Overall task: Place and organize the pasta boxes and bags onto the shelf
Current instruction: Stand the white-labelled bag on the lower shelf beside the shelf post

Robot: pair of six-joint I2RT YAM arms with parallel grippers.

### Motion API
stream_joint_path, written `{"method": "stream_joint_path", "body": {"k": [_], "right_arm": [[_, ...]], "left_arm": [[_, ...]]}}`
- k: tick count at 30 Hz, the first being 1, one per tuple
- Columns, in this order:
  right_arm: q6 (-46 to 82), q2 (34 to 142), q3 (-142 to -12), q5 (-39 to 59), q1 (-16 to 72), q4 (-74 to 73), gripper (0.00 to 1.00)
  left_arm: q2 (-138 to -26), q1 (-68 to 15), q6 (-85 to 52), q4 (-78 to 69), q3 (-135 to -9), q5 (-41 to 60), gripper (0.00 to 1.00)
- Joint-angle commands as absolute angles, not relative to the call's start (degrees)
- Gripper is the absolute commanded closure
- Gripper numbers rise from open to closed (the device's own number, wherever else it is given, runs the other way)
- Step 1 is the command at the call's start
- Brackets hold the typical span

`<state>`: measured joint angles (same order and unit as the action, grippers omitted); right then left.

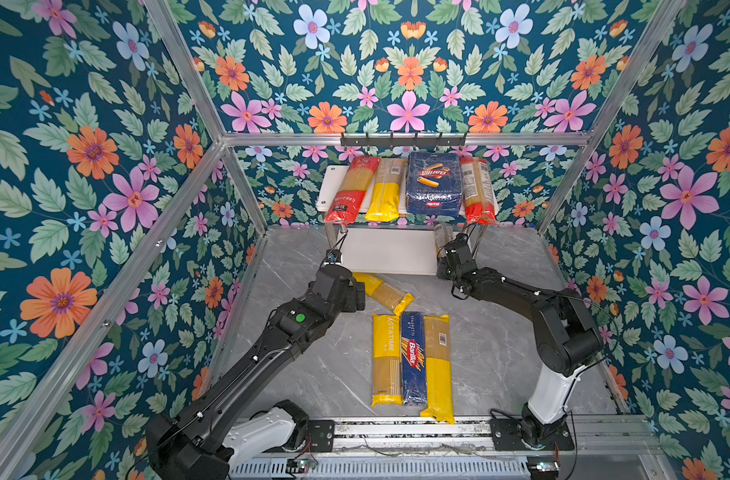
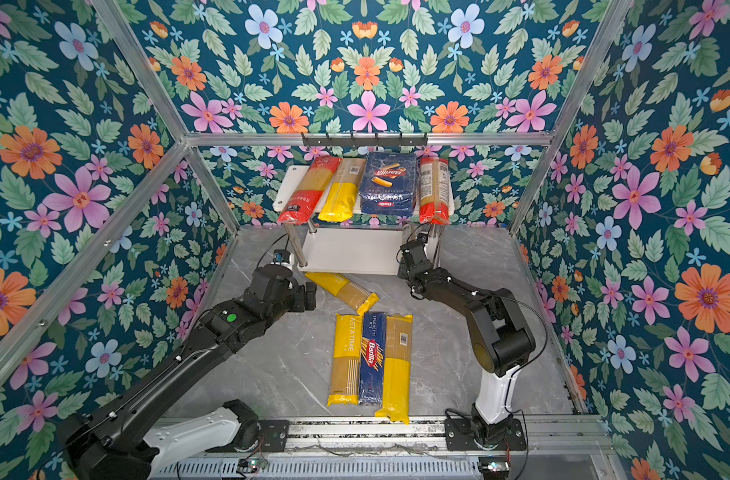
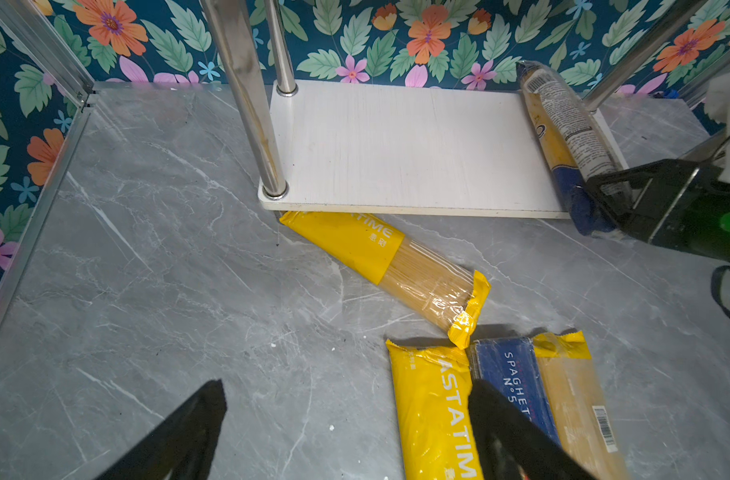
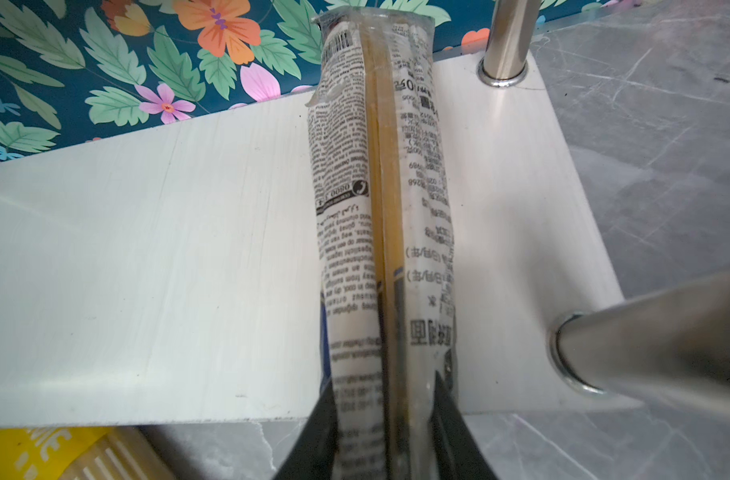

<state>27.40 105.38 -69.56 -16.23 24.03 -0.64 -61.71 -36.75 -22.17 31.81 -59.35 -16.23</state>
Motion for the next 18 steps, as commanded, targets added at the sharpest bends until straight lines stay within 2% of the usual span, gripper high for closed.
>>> {"method": "stream_joint_path", "body": {"k": [1, 4, 5, 10, 13, 18], "right_arm": [[28.7, 105.9, -69.7, -18.0, 23.8, 5.4, 1.00], [28.6, 106.1, -70.3, -18.2, 23.7, 6.9, 0.99], [28.7, 106.3, -70.7, -18.2, 23.7, 7.6, 0.96], [29.2, 107.2, -71.1, -17.2, 23.7, 9.2, 0.64], [29.1, 107.0, -70.7, -15.9, 23.7, 8.5, 0.52], [28.8, 106.3, -70.1, -14.6, 23.8, 8.1, 0.46]], "left_arm": [[-61.3, -36.6, -21.8, 32.5, -59.2, -16.5, 0.06], [-61.1, -36.6, -21.7, 32.6, -59.4, -16.1, 0.06], [-61.1, -36.6, -21.7, 32.6, -59.4, -16.1, 0.06], [-60.7, -36.6, -21.7, 32.6, -59.2, -15.5, 0.06], [-60.4, -36.6, -21.7, 32.8, -59.2, -15.0, 0.06], [-59.6, -36.6, -21.7, 33.0, -59.0, -15.0, 0.06]]}}
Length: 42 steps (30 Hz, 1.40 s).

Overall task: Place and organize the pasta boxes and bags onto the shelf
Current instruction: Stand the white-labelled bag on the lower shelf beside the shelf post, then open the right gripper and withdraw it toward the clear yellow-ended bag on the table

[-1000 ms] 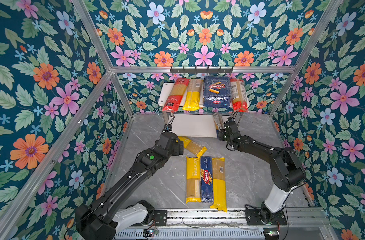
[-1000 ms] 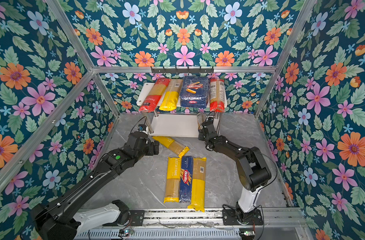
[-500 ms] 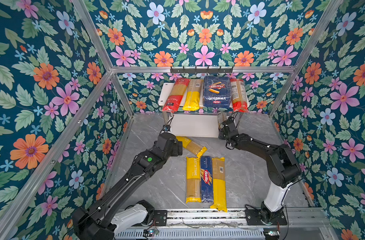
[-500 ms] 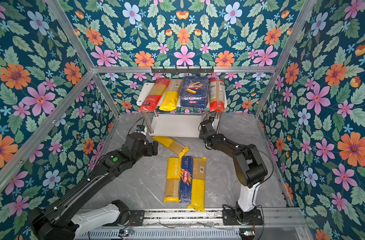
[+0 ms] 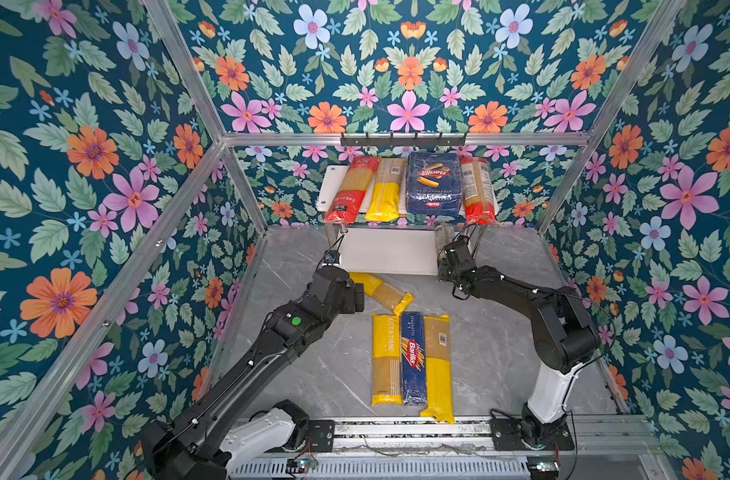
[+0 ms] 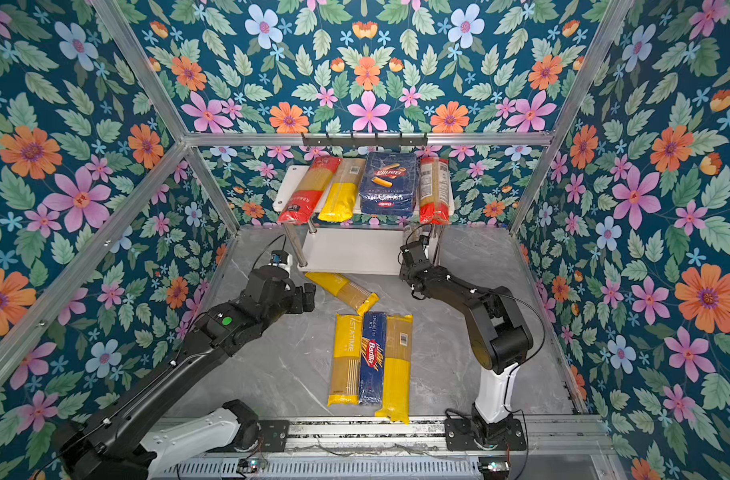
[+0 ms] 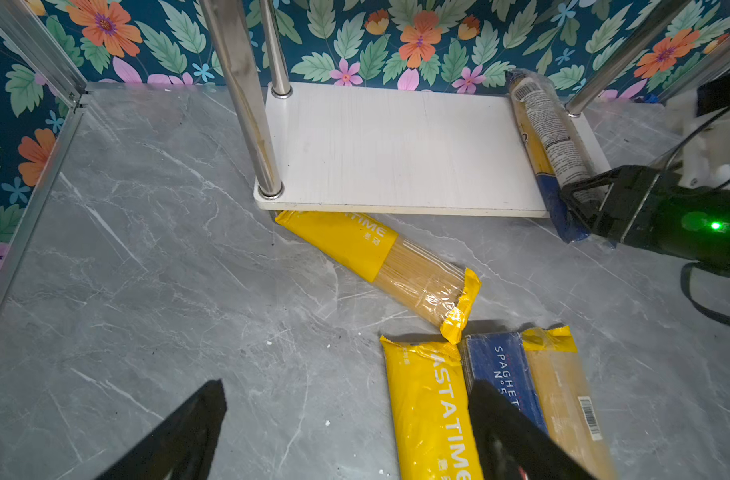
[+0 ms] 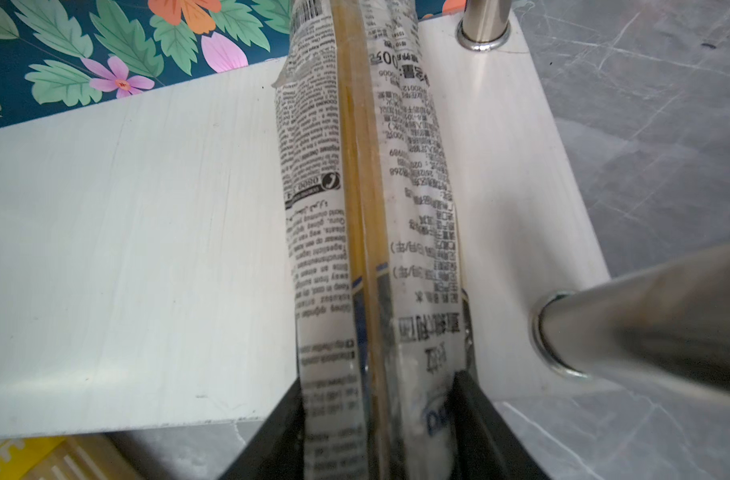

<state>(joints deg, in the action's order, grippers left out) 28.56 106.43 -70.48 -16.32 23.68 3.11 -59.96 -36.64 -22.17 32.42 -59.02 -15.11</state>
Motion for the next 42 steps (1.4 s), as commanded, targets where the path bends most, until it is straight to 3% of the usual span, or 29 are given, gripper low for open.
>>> {"method": "stream_joint_path", "body": {"k": [1, 3, 5, 24, 25, 42], "right_arm": [[28.7, 106.0, -69.8, -14.2, 23.8, 7.9, 0.45], [28.7, 105.3, -69.4, -13.9, 23.9, 7.7, 0.41], [28.6, 104.6, -68.9, -13.7, 23.9, 7.5, 0.31], [30.6, 97.3, -65.2, -14.5, 26.9, 12.9, 0.27], [30.7, 96.6, -64.6, -14.5, 27.2, 12.9, 0.01], [35.3, 81.7, -54.1, -13.9, 32.3, 18.1, 0.01]], "left_arm": [[-59.4, -36.6, -21.7, 33.0, -58.9, -15.0, 0.06], [-59.2, -36.6, -21.7, 33.0, -58.8, -15.0, 0.06], [-59.1, -36.6, -21.7, 33.0, -58.8, -15.0, 0.06], [-54.2, -36.6, -23.0, 33.8, -55.9, -15.8, 0.03], [-53.8, -36.6, -23.1, 33.9, -55.5, -15.8, 0.03], [-45.6, -36.6, -28.2, 35.2, -47.2, -14.6, 0.02]]}}
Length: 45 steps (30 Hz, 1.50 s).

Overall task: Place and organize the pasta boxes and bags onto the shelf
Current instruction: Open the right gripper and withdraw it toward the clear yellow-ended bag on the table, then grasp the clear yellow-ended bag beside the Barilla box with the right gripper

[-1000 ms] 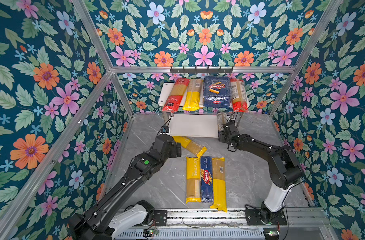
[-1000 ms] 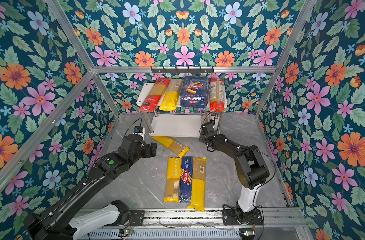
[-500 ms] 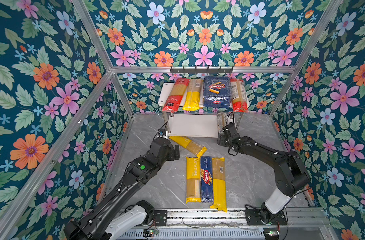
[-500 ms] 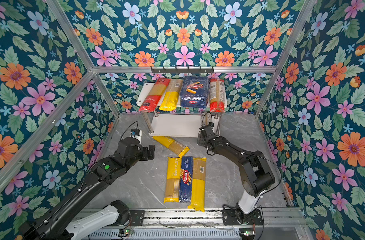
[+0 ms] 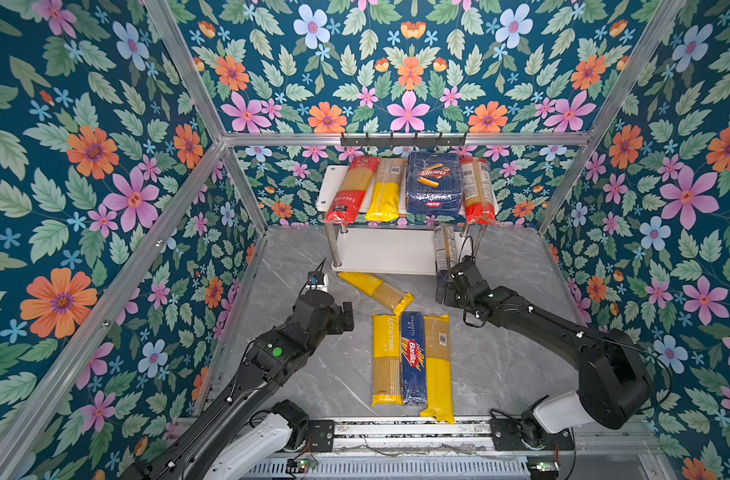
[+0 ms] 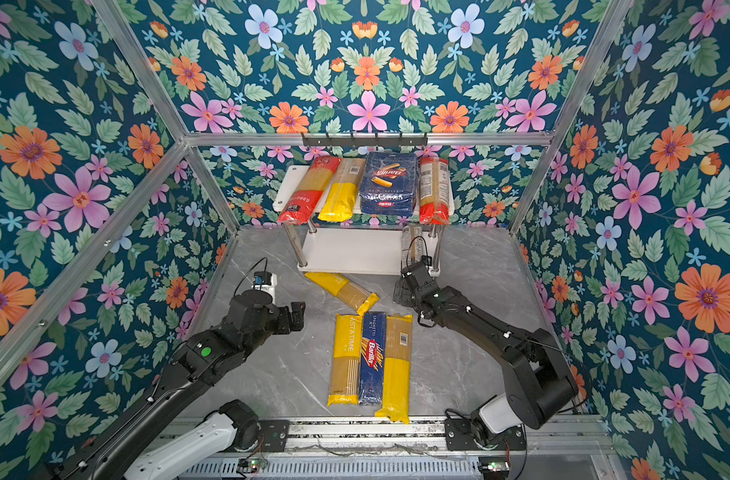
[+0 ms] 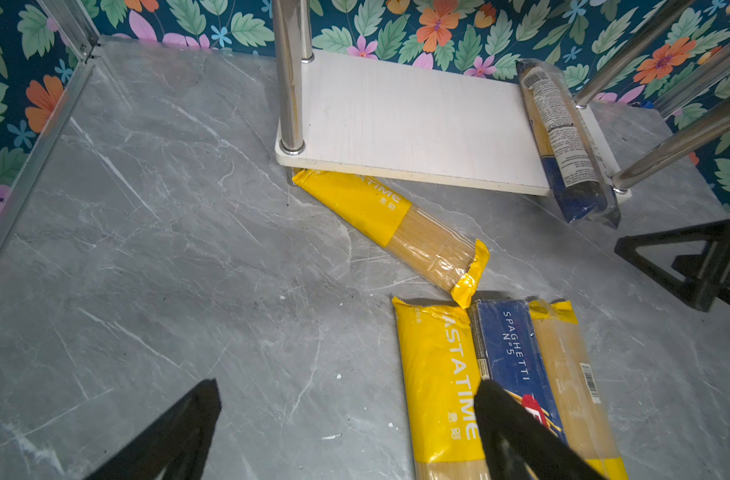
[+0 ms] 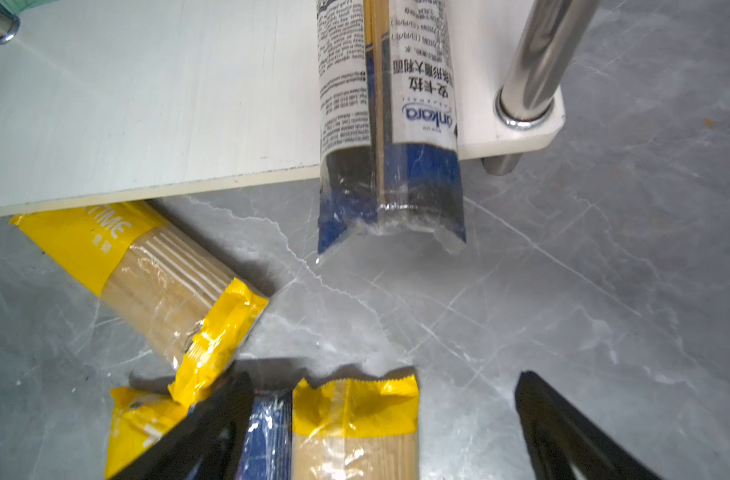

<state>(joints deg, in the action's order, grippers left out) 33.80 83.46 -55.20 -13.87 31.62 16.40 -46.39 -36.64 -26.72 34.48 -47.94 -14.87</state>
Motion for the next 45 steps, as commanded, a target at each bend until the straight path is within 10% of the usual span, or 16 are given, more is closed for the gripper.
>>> {"method": "stream_joint_path", "body": {"k": [1, 20, 45], "right_arm": [[35.5, 80.4, -53.2, -13.7, 32.9, 18.5, 0.01], [51.2, 66.2, -42.6, -15.7, 53.7, 32.9, 0.02], [67.0, 77.6, -41.3, -12.6, 72.1, 37.8, 0.02]], "left_arm": [[-45.1, -36.6, -28.7, 35.2, -46.7, -14.5, 0.02], [-40.3, -36.6, -36.8, 31.6, -37.0, -8.1, 0.02], [-43.5, -37.6, -40.9, 23.5, -32.5, 4.2, 0.05]]}}
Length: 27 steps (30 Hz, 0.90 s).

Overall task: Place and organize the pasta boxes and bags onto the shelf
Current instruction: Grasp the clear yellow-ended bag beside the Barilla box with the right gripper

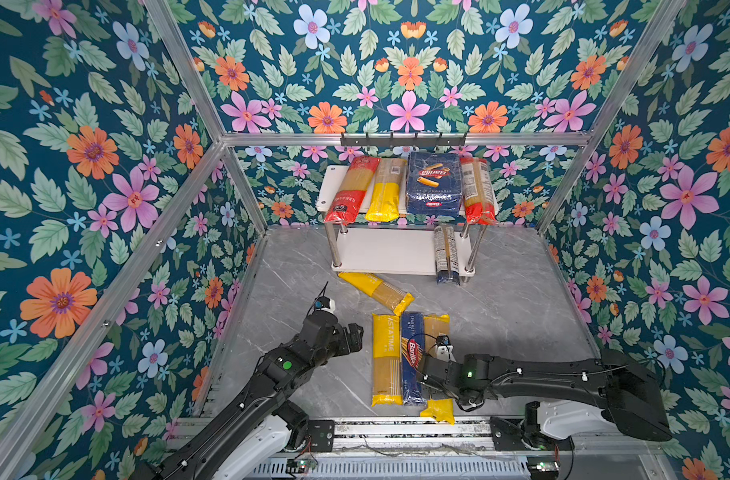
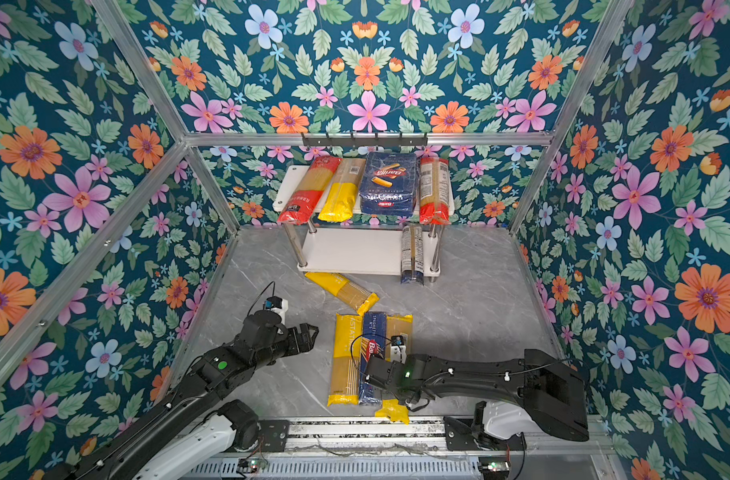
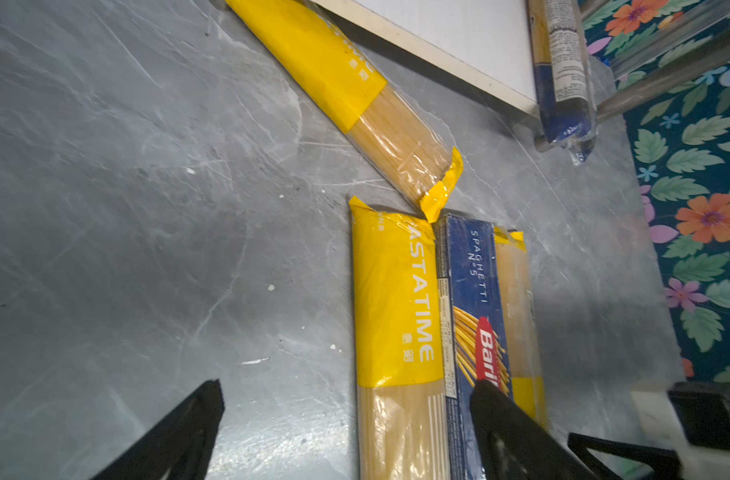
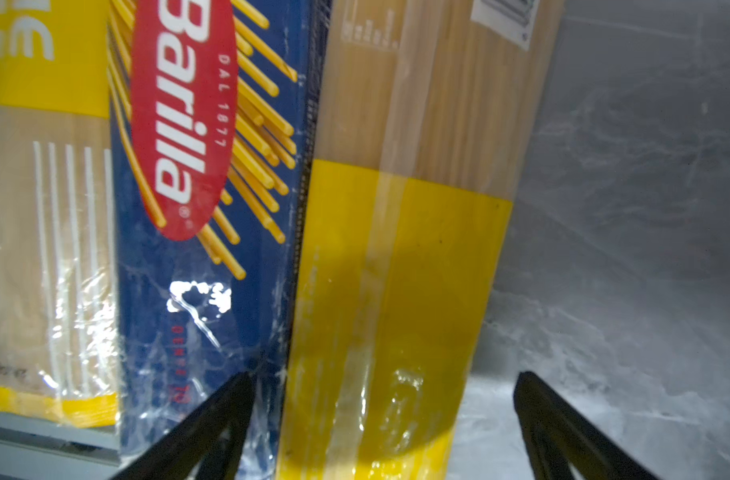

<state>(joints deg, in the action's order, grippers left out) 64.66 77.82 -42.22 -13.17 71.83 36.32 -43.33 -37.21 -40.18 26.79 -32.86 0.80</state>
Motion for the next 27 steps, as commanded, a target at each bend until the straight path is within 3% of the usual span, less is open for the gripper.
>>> {"method": "stream_joint_path", "body": {"k": [1, 17, 27], "right_arm": [[67.3, 77.2, -40.4, -12.3, 72.0, 37.4, 0.02], [70.7, 68.9, -33.2, -13.1, 72.0, 40.1, 0.01], [68.7, 69.9, -33.3, -10.6, 72.0, 38.0, 0.01]], "left_arm": [[-43.4, -37.9, -41.0, 23.2, -32.4, 4.4, 0.05], [-49.3, -52.2, -44.5, 14.6, -30.8, 0.8, 0.06], [-47.8, -55.1, -45.8, 14.5, -29.5, -2.0, 0.07]]}}
